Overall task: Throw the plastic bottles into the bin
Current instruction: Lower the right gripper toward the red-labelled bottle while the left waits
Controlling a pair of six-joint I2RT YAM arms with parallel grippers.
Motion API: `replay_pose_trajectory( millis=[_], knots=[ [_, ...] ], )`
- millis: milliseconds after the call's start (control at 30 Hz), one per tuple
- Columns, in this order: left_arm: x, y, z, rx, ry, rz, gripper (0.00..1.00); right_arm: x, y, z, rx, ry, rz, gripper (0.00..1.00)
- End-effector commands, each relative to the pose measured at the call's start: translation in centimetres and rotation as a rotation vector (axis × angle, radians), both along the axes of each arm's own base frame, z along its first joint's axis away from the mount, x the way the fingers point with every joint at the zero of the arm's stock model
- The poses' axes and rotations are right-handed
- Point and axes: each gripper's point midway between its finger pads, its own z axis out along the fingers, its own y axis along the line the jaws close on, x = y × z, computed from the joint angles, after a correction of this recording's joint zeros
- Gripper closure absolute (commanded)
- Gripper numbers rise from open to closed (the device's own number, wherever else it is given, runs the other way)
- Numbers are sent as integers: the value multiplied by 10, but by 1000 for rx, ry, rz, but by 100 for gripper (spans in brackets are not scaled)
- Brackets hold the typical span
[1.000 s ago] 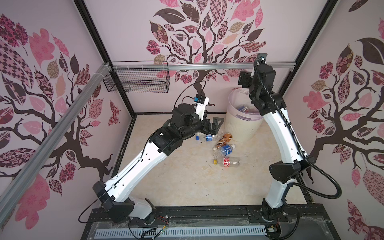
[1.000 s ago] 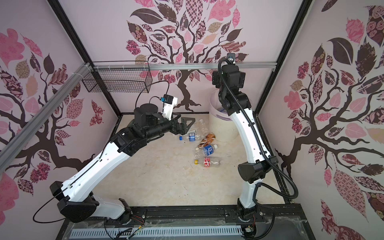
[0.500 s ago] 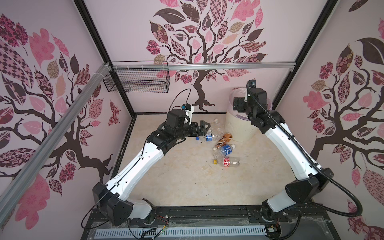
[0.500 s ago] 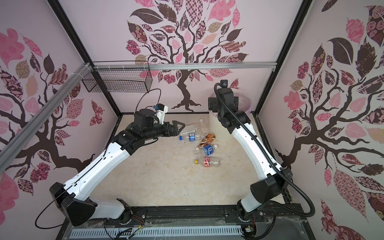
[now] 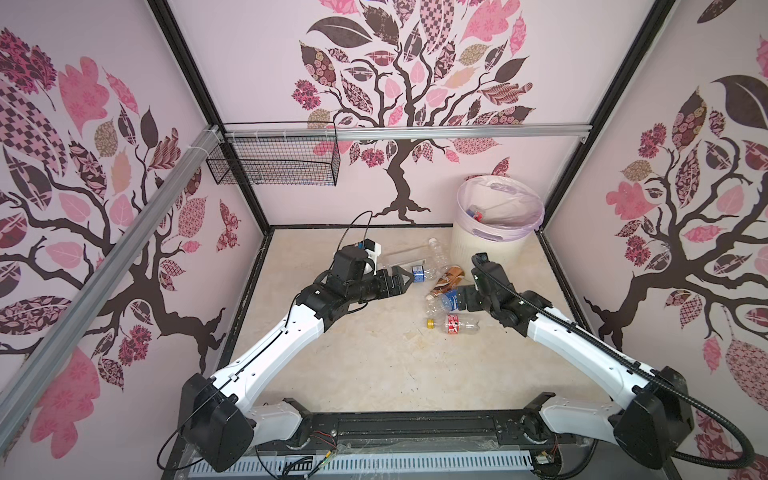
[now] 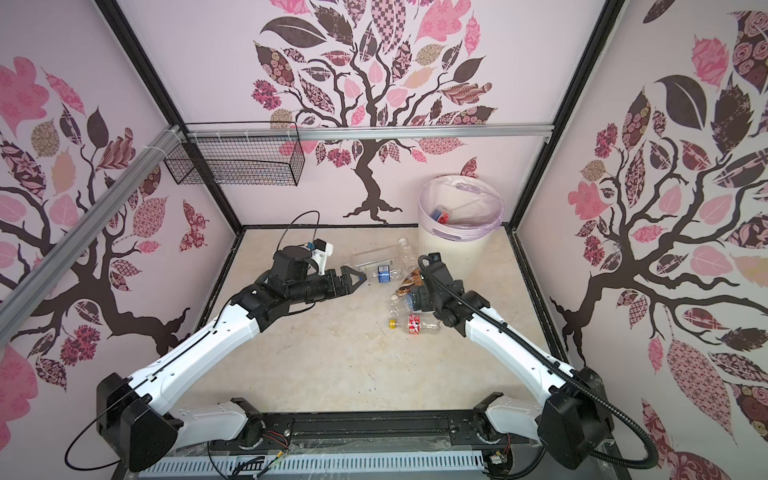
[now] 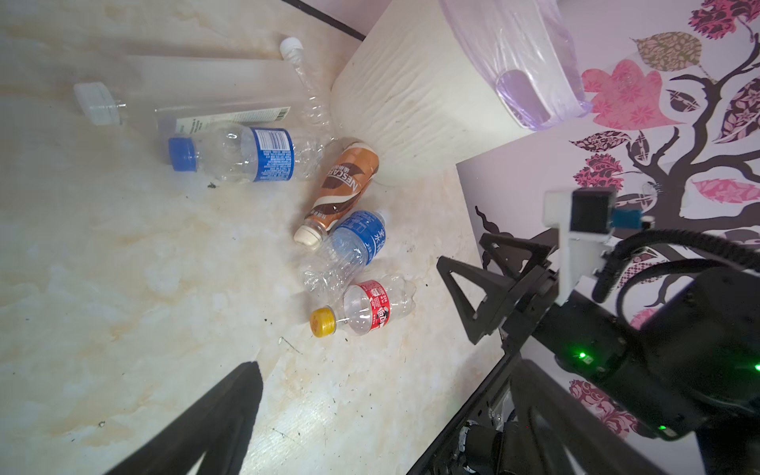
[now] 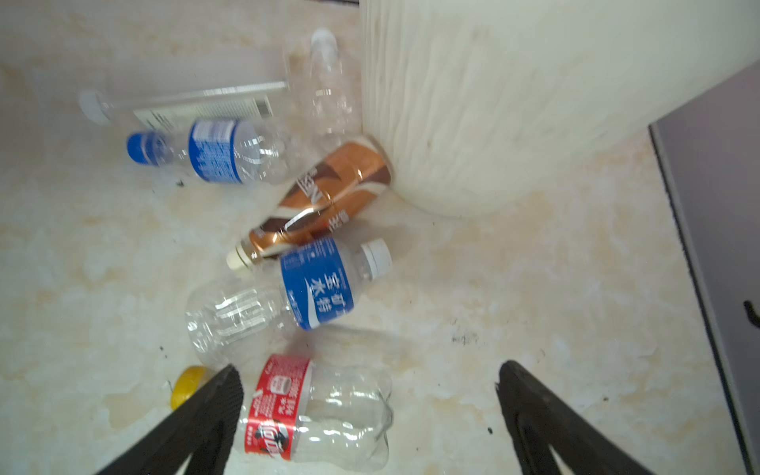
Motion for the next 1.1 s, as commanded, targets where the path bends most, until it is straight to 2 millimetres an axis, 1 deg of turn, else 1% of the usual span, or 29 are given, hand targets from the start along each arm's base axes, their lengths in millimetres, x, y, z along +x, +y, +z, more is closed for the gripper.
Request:
replay_pose_trajectory(
  millis=[0, 167, 267, 400, 567, 667, 867, 1067],
  knots=[
    [-5, 2, 3, -26, -13, -1, 2, -14, -3, -2, 57, -2, -20, 1],
    [-7, 3, -9, -17, 12, -1, 2, -29, -5, -30, 55, 64, -22, 0],
    [-8, 3, -13, -15, 20, -1, 2, -34, -4, -45, 40, 100, -13, 1],
    [-8, 3, -15, -11, 25, -3, 2, -38, 6, -61, 20, 137, 12, 0],
    [-9, 4, -17, -6, 27, -2, 2, -43, 26, -78, 5, 195, 52, 0],
    [-9, 7, -19, -1, 31, 2, 2, -43, 29, -90, -13, 227, 47, 0],
    [-8, 16, -22, -9, 43, 20, 2, -37, 36, -103, -14, 243, 48, 0],
    [-7, 26, -25, -5, 52, 39, 2, -27, 52, -104, 29, 247, 70, 1]
  ],
)
